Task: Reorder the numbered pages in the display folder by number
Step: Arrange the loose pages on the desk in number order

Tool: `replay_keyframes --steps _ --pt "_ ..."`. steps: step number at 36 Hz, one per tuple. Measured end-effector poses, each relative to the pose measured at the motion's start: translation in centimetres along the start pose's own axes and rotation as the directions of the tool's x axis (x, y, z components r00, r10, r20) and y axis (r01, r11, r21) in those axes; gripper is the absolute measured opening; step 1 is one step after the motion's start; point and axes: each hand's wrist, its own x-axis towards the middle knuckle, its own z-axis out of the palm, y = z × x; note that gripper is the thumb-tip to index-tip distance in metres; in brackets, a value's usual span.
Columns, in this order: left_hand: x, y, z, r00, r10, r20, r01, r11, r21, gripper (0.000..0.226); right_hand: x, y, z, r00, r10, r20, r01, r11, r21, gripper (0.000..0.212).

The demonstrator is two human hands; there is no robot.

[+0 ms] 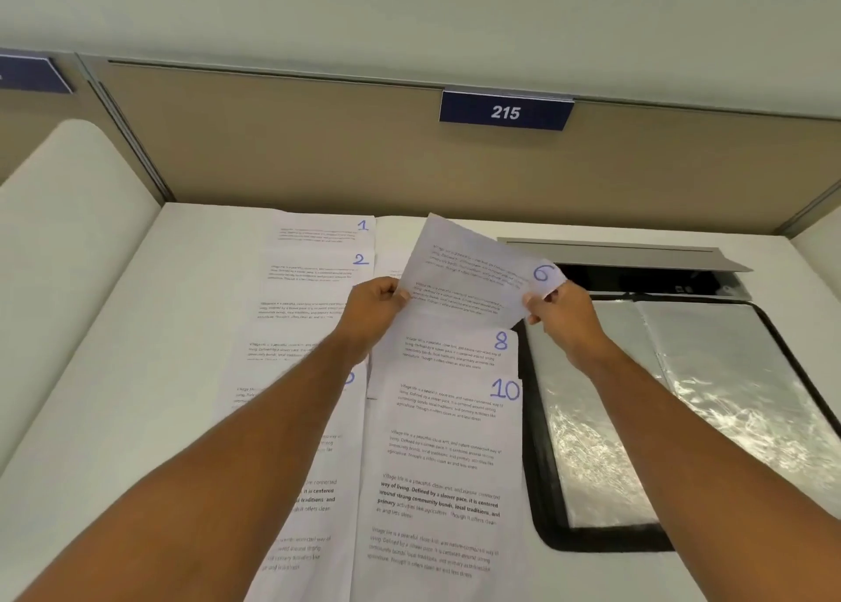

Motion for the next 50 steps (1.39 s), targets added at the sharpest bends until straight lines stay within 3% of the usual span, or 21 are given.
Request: replay_keyframes --steps 3,7,16,20,25,31,36,44,50 --pt "-0.5 1.0 0.0 1.0 0.019 -0.005 -0.019 0.998 -0.053 0.014 -0.7 0.2 -0.1 0.999 0.042 -0.004 -0.043 0.998 -0.037 0.022" --pt "-0.7 3.0 -0.2 0.997 0.066 -0.034 -0.069 0.99 -0.124 0.015 -1.0 -1.3 -0.6 0.998 0.057 -0.029 -0.057 0.998 0.004 0.004" --pt "-0.4 9.4 -1.4 0.971 0.195 -0.135 -0.22 0.954 -0.203 0.018 -1.5 -7.4 -0.5 0.985 -0.084 -0.15 0.101 0.988 0.113 0.004" --pt "-0.5 10.1 -3.2 0.961 0.23 -0.152 -0.254 0.953 -0.163 0.016 -1.9 -9.0 0.3 0.977 -0.109 -0.181 0.141 0.975 0.172 0.006" --pt "-1.2 8.4 -5.9 0.972 0.197 -0.128 -0.195 0.98 0.03 0.016 -2.3 -10.7 2.4 0.973 -0.135 -0.189 0.166 0.974 0.157 0.012" --pt "-1.8 6.8 -9.4 0.955 0.129 -0.268 -0.143 0.989 -0.033 0.012 -2.0 -11.3 6.4 0.995 -0.099 0.013 0.099 0.995 0.005 0.006" --pt "-1.6 5.0 -13.7 0.947 0.083 -0.309 -0.093 0.996 -0.018 0.014 -2.2 -11.5 11.1 0.983 -0.024 0.181 0.035 0.997 -0.061 0.014" --pt "-0.5 1.2 -21.3 0.893 0.065 -0.445 -0.022 0.995 0.1 0.034 -1.8 -13.2 20.5 0.98 -0.031 0.194 0.039 0.999 -0.035 0.028" --pt "0.5 -1.6 -26.1 0.798 0.181 -0.575 0.035 0.938 0.344 0.019 -1.9 -14.8 27.4 0.978 -0.11 0.176 0.13 0.986 -0.107 0.041"
